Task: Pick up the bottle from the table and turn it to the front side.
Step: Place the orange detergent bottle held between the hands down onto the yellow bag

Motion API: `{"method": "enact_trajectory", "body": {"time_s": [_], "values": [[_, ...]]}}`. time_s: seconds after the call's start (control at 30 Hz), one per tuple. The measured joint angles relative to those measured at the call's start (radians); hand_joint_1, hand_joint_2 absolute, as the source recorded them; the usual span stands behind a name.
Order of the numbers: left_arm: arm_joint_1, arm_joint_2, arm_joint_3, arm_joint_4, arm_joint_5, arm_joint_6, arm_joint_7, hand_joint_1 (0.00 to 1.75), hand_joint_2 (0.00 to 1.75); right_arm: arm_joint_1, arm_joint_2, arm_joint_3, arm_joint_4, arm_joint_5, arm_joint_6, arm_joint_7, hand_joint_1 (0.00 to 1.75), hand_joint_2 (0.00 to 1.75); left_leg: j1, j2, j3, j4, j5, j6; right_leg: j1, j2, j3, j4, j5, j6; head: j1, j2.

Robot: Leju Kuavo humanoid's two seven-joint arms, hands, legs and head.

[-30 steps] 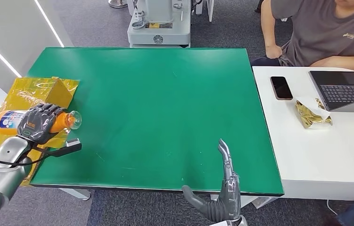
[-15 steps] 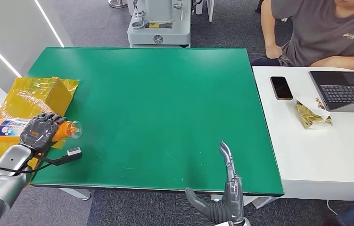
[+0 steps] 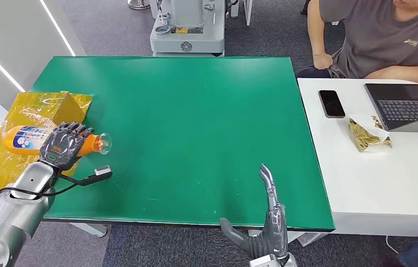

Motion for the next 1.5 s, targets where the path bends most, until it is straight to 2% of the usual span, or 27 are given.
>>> {"method": "enact_trajectory", "body": {"time_s": [0.27,0.6,0.93,0.97,1.03,1.1,1.17,1.5], "values": [[0.012,-0.018,0.051,-0.046,-0.001,0.0,-0.008,1.75,1.75,-0.03,0.002,0.001,0.027,-0.005,0.015,-0.008,0.0,1.75,0.0,0.0,0.0,0.0,0.0,0.0,0.0,0.0,0.0,0.0,0.0,0.0,0.0,0.0],[0.092,-0.042,0.114,-0.079,-0.009,0.0,-0.008,1.75,1.75,-0.027,0.002,-0.018,0.05,-0.015,0.015,-0.015,0.0,1.75,0.0,0.0,0.0,0.0,0.0,0.0,0.0,0.0,0.0,0.0,0.0,0.0,0.0,0.0],[0.127,-0.085,0.156,-0.102,-0.012,0.0,-0.011,1.75,1.75,-0.027,-0.004,-0.03,0.06,-0.016,0.034,-0.015,0.0,1.75,0.0,0.0,0.0,0.0,0.0,0.0,0.0,0.0,0.0,0.0,0.0,0.0,0.0,0.0],[0.13,-0.089,0.16,-0.105,-0.012,0.0,-0.011,1.68,1.75,-0.027,-0.006,-0.03,0.061,-0.016,0.034,-0.015,0.0,1.75,0.0,0.0,0.0,0.0,0.0,0.0,0.0,0.0,0.0,0.0,0.0,0.0,0.0,0.0],[0.137,-0.097,0.167,-0.11,-0.013,0.0,-0.011,1.07,1.75,-0.027,-0.01,-0.03,0.062,-0.017,0.035,-0.015,0.0,1.75,0.0,0.0,0.0,0.0,0.0,0.0,0.0,0.0,0.0,0.0,0.0,0.001,0.0,0.0],[0.142,-0.103,0.173,-0.114,-0.013,0.0,-0.016,0.29,1.75,-0.024,-0.015,-0.03,0.062,-0.019,0.033,-0.016,0.0,1.75,0.0,0.0,0.0,0.0,-0.001,0.0,0.0,0.0,0.0,0.0,-0.001,0.001,0.0,0.0],[0.146,-0.109,0.18,-0.116,-0.012,0.0,-0.024,0.03,1.75,-0.021,-0.019,-0.03,0.062,-0.023,0.028,-0.016,0.0,1.75,0.0,0.0,0.0,0.0,-0.001,-0.001,0.0,0.0,0.0,0.0,-0.001,0.001,0.0,0.0],[0.146,-0.123,0.21,-0.046,-0.006,0.0,-0.02,0.0,1.75,-0.015,-0.039,-0.029,0.063,-0.051,0.008,-0.018,0.0,1.75,0.0,0.0,0.0,0.0,-0.001,-0.001,0.0,0.0,0.0,0.0,-0.001,0.001,0.0,0.0]]}}
